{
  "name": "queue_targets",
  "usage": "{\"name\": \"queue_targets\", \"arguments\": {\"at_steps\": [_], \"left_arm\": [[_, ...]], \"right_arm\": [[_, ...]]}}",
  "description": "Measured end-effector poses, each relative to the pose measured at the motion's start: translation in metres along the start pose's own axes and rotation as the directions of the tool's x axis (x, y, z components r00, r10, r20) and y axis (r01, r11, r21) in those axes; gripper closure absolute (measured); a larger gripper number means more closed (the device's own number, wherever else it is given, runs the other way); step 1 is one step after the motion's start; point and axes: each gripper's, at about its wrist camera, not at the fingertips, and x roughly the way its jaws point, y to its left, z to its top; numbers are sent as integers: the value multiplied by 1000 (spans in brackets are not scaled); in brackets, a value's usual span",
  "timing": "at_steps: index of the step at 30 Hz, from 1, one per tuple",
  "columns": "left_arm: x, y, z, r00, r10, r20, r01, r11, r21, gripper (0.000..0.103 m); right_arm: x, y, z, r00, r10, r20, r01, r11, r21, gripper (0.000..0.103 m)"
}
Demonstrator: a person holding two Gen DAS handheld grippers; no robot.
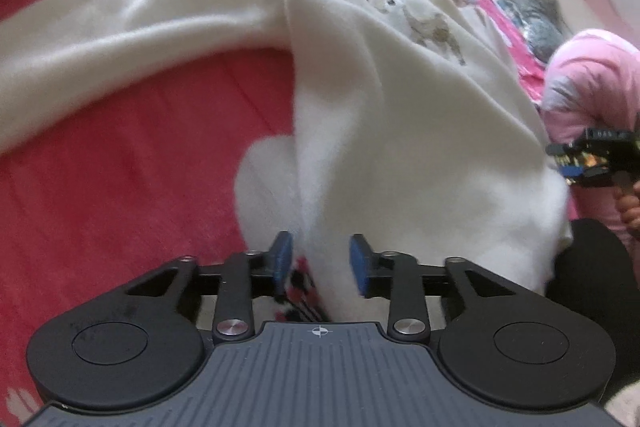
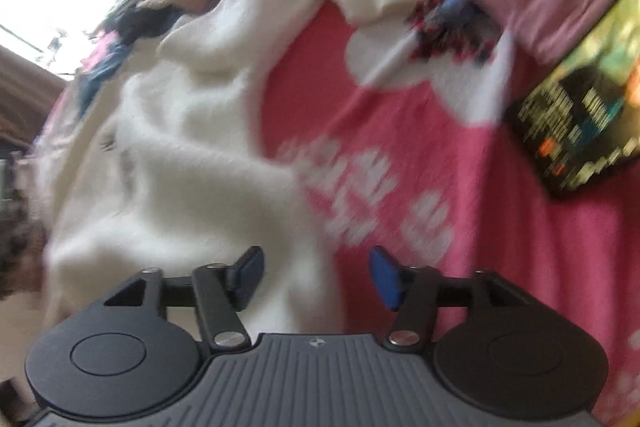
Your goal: Fold clothes
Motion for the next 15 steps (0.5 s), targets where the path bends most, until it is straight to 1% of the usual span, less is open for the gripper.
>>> {"name": "queue_targets", "arguments": {"at_steps": [1, 2, 4, 5, 6, 7, 8, 9, 10, 11, 12, 13, 14, 15], "left_arm": [[4, -2, 1, 1000, 2, -15, -2, 1000, 6, 68], [9, -5, 1, 1000, 7, -28, -7, 1000, 14, 68], [20, -13, 2, 999, 25, -47, -24, 999, 37, 68], [23, -19, 3, 998, 45, -45, -43, 997, 56, 68], [25, -25, 3, 997, 65, -38, -61, 995, 80, 68], [26, -31, 3, 996, 82, -26, -78, 991, 107, 69], [25, -36, 2, 995, 95, -14, -92, 986, 139, 75], [24, -42, 1, 995, 99, 0, -98, 979, 177, 90], [20, -46, 2, 996, 83, 18, -85, 974, 209, 92], [13, -50, 4, 998, 46, 39, -54, 973, 226, 92], [4, -50, 10, 998, -2, 70, -14, 975, 222, 93], [-6, -49, 18, 993, -51, 106, 28, 977, 209, 93], [-17, -47, 28, 985, -96, 143, 67, 979, 191, 93], [-26, -42, 43, 975, -123, 184, 93, 982, 166, 93]], "right_arm": [[6, -1, -1, 998, 32, -49, -32, 999, 9, 35], [12, -2, -1, 993, 65, -98, -64, 998, 19, 34], [28, 1, -4, 979, 81, -189, -80, 997, 12, 34], [33, 6, -6, 978, 76, -194, -82, 996, -24, 35], [37, 11, -8, 978, 70, -198, -83, 995, -60, 40], [37, 16, -10, 979, 72, -188, -90, 992, -91, 55], [36, 20, -11, 979, 90, -182, -111, 988, -108, 78], [33, 23, -12, 979, 115, -170, -134, 985, -108, 86], [29, 26, -12, 978, 139, -157, -157, 982, -107, 88], [22, 32, -11, 980, 148, -131, -164, 979, -121, 89], [16, 38, -8, 980, 163, -112, -177, 975, -136, 89], [9, 45, -5, 980, 178, -92, -191, 970, -152, 89], [1, 53, 1, 977, 201, -72, -210, 964, -165, 89], [-8, 62, 10, 973, 226, -46, -231, 956, -179, 89]]}}
